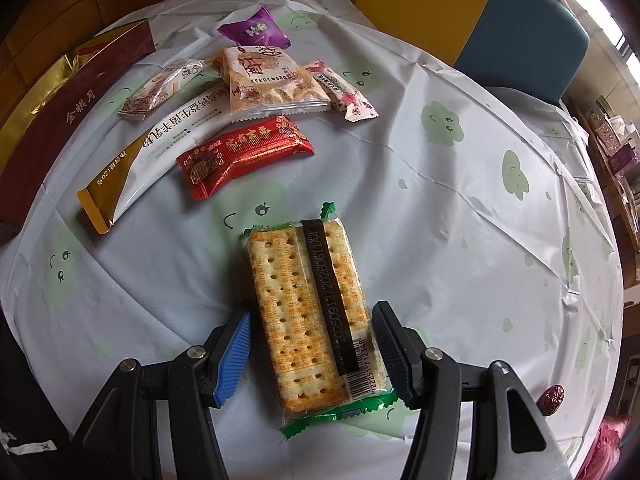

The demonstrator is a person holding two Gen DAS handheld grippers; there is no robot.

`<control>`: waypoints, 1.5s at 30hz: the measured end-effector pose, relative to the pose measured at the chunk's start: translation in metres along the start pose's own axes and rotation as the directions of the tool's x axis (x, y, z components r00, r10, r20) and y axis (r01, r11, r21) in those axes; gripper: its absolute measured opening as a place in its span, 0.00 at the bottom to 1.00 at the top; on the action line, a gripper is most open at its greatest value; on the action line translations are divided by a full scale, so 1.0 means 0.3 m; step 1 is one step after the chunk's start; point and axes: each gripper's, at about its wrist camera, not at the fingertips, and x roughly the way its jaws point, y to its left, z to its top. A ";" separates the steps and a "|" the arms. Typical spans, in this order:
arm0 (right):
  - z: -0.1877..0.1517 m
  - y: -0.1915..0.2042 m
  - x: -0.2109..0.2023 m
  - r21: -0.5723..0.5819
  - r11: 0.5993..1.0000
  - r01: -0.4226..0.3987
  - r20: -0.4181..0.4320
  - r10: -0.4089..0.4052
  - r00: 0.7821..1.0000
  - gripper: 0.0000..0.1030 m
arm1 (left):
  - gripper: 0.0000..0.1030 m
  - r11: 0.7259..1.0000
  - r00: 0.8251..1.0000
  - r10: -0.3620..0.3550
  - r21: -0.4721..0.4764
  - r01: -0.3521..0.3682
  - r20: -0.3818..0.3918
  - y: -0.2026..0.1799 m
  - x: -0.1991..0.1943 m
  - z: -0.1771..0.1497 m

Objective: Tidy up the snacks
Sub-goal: 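Carry the candy into the gold box with the left tool while the right tool straddles the saltine pack, then close the right tool on the saltine cracker pack and lift it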

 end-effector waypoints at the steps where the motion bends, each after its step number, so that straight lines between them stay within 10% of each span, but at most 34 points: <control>1: -0.001 0.001 -0.001 0.000 1.000 0.001 0.001 -0.001 1.000 0.58 | 0.36 1.000 1.000 -0.003 0.008 0.003 0.002 -0.006 -0.006 -0.005; 22: -0.008 0.006 -0.029 0.098 0.995 0.012 -0.027 -0.010 1.000 0.48 | 0.36 0.987 0.998 -0.070 0.143 0.069 0.001 -0.097 -0.057 -0.118; 31: 0.009 -0.043 -0.148 0.274 0.953 -0.130 0.072 0.114 0.991 0.48 | 0.36 0.982 0.995 -0.100 0.158 0.100 -0.009 -0.102 -0.049 -0.144; 45: 0.379 0.332 -0.269 0.144 0.800 -0.583 0.201 0.553 0.808 0.48 | 0.36 0.992 0.994 -0.103 0.082 0.101 0.027 -0.031 -0.083 -0.149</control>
